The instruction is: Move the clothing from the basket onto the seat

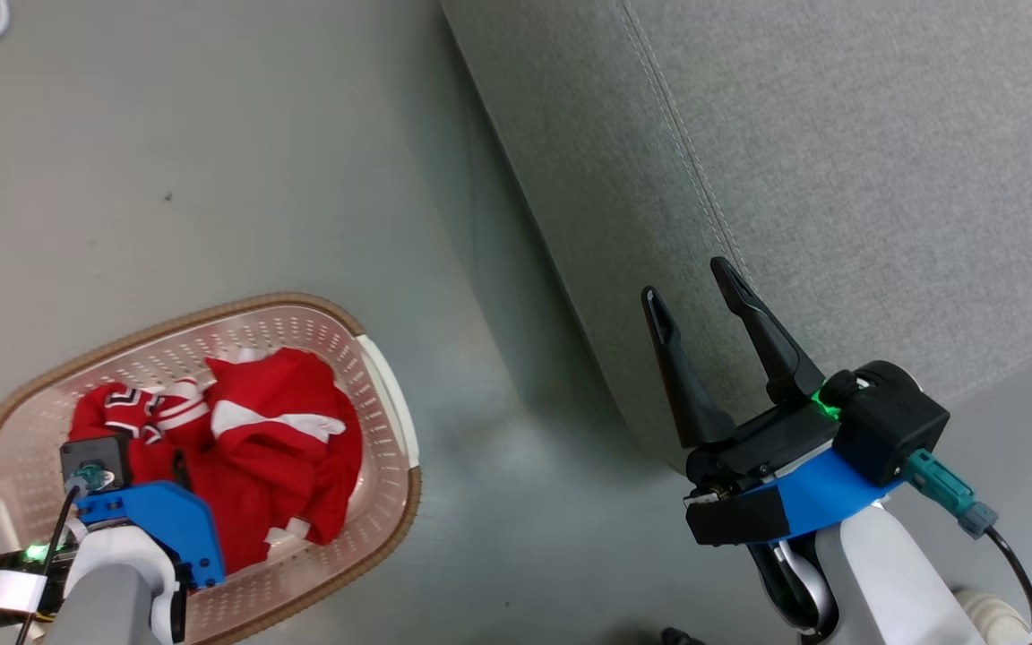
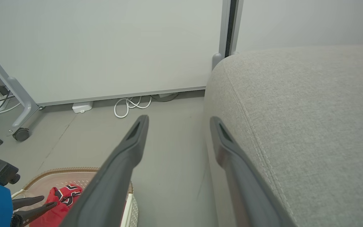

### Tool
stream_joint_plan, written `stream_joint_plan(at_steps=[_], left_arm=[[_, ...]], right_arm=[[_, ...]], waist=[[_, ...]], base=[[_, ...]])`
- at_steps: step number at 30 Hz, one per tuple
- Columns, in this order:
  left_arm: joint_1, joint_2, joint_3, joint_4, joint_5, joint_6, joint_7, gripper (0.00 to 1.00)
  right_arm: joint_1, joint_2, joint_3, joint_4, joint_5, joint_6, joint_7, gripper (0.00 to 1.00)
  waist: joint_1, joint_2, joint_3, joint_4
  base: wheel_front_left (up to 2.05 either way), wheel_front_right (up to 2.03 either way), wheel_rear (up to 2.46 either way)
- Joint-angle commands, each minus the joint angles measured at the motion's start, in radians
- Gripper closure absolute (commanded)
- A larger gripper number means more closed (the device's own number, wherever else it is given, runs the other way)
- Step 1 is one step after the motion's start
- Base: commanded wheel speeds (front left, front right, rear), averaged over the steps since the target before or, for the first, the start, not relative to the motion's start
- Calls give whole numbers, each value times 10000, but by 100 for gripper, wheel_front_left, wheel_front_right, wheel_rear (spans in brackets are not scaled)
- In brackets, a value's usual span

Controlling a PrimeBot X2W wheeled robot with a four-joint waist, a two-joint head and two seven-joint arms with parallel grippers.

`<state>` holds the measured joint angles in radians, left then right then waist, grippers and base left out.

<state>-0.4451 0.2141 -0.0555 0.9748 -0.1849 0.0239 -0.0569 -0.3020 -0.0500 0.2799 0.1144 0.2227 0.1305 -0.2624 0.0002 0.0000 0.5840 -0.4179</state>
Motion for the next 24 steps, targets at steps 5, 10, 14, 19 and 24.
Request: stream_joint_plan(at_steps=[5,10,14,19,24], left_arm=[[-457,436,43,273,141,630,-33,0],[-628,714,191,526,77,1163,247,0],[-714,804,221,681,12,1356,521,0],[-771,729,118,757,-68,1219,726,100],[-848,556,-11,724,-125,1152,720,100]], right_arm=[[-246,-6,175,-220,274,5,-38,0],[-282,-7,323,-326,403,5,-38,0],[-266,-7,422,-353,466,5,-38,0],[-259,-7,472,-328,490,5,-38,0],[-334,-7,486,-307,468,5,-38,0]], waist=[[-2,0,712,-545],[-2,0,1041,-778],[-2,0,1200,-878],[-2,0,1261,-883],[-2,0,1283,-792]], base=[[0,0,0],[0,0,0],[0,0,0],[0,0,0],[0,0,0]])
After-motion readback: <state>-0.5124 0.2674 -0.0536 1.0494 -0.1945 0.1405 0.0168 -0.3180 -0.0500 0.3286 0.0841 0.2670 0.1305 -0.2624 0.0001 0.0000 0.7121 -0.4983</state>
